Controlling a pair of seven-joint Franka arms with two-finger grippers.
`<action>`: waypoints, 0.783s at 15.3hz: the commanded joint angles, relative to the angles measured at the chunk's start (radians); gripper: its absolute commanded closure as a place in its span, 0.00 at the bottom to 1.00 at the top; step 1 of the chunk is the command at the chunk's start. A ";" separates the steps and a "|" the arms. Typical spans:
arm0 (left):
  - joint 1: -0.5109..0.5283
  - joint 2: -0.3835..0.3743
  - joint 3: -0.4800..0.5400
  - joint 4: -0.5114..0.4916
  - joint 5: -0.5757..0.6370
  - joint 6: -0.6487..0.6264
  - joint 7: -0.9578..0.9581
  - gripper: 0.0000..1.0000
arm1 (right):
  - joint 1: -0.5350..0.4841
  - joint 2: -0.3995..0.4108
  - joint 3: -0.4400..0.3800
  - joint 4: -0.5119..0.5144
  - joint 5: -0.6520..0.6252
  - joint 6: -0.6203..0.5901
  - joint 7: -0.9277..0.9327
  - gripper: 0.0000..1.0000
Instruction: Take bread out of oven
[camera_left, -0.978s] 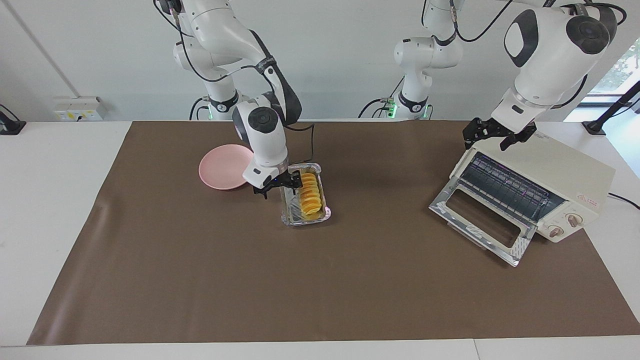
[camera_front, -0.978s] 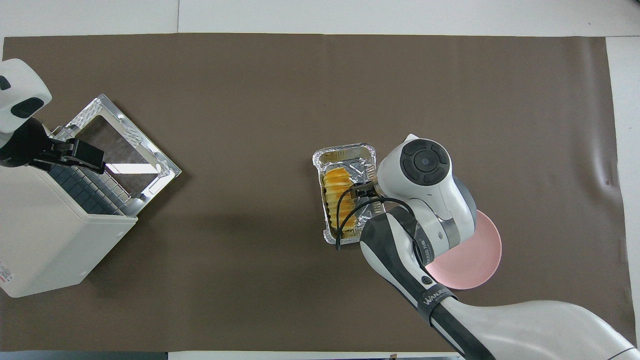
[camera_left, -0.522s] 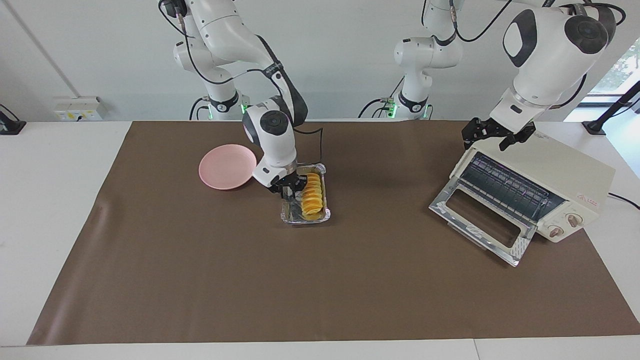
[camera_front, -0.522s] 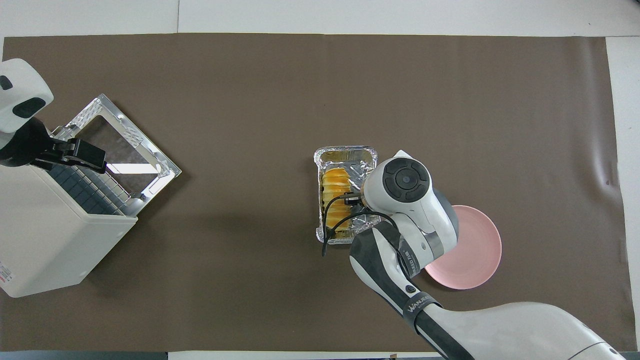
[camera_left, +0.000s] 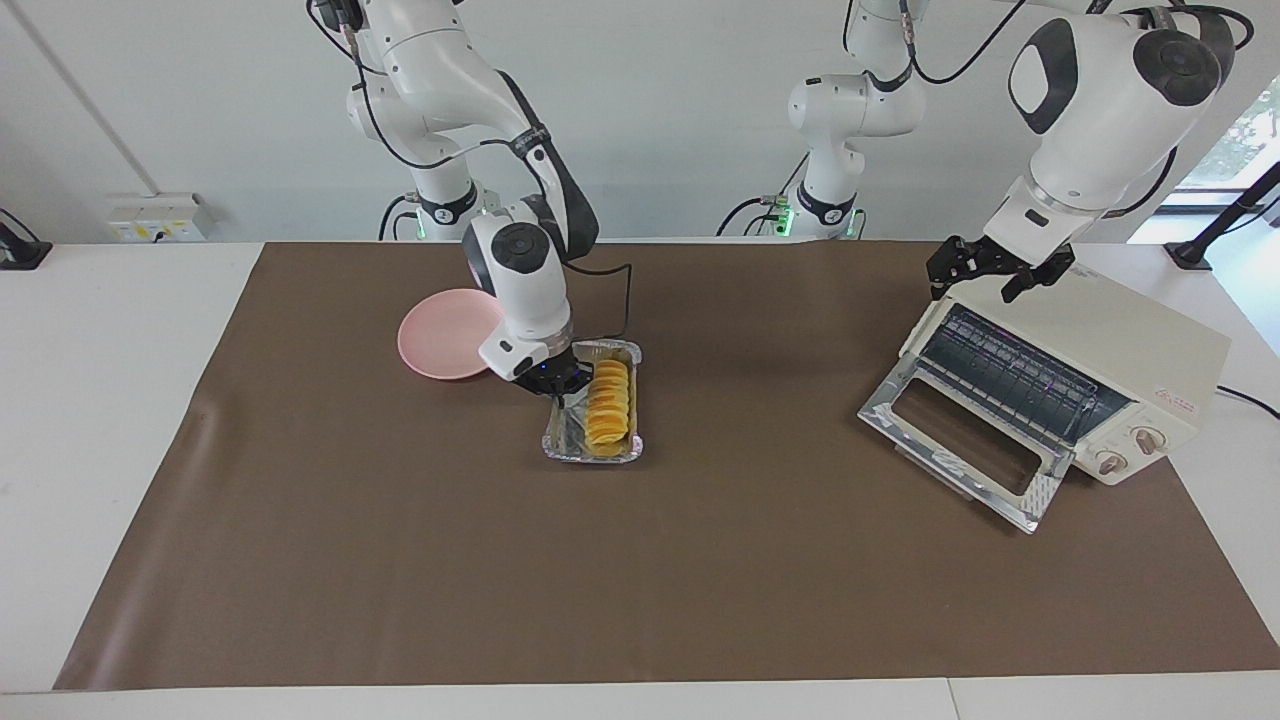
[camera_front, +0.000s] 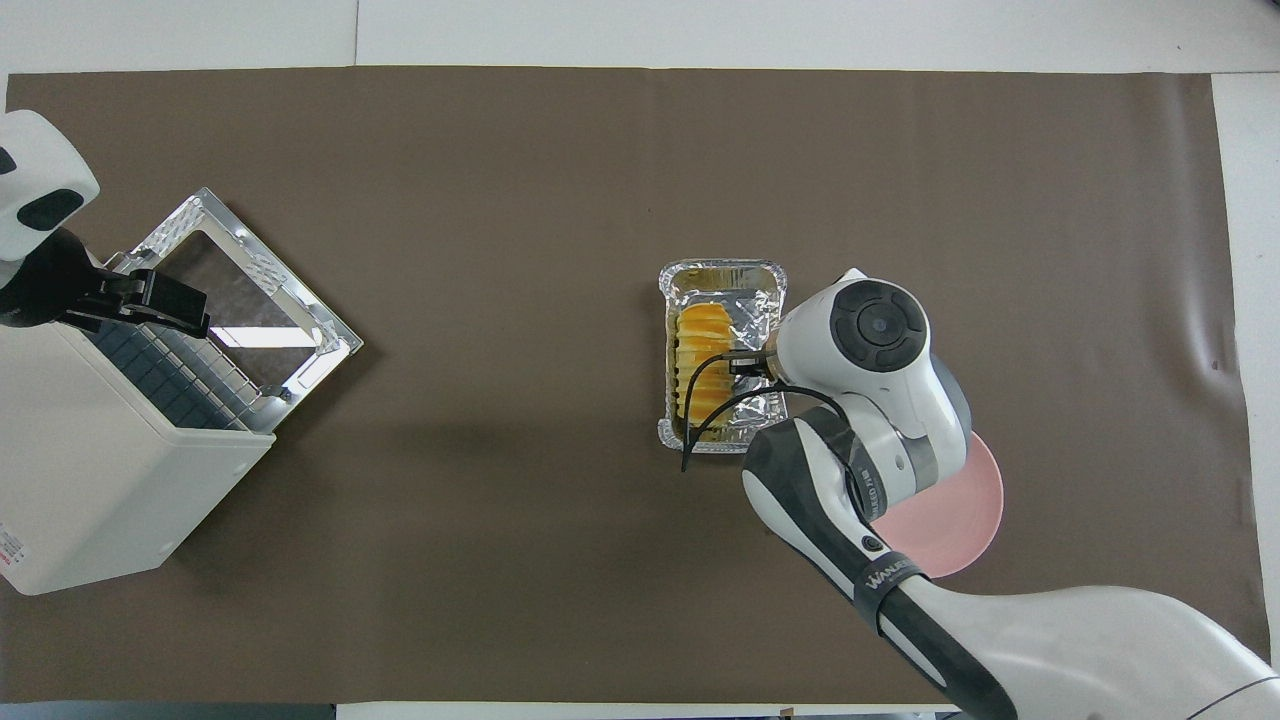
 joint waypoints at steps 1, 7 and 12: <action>0.009 -0.019 -0.011 -0.027 0.012 0.076 0.006 0.00 | -0.120 0.012 0.008 0.037 0.003 0.014 -0.135 1.00; -0.001 -0.021 -0.011 -0.028 0.012 0.067 0.009 0.00 | -0.387 0.035 0.009 0.044 0.034 -0.007 -0.495 1.00; 0.005 -0.022 -0.010 -0.027 0.012 0.064 0.006 0.00 | -0.421 0.029 0.009 0.025 0.095 -0.018 -0.563 1.00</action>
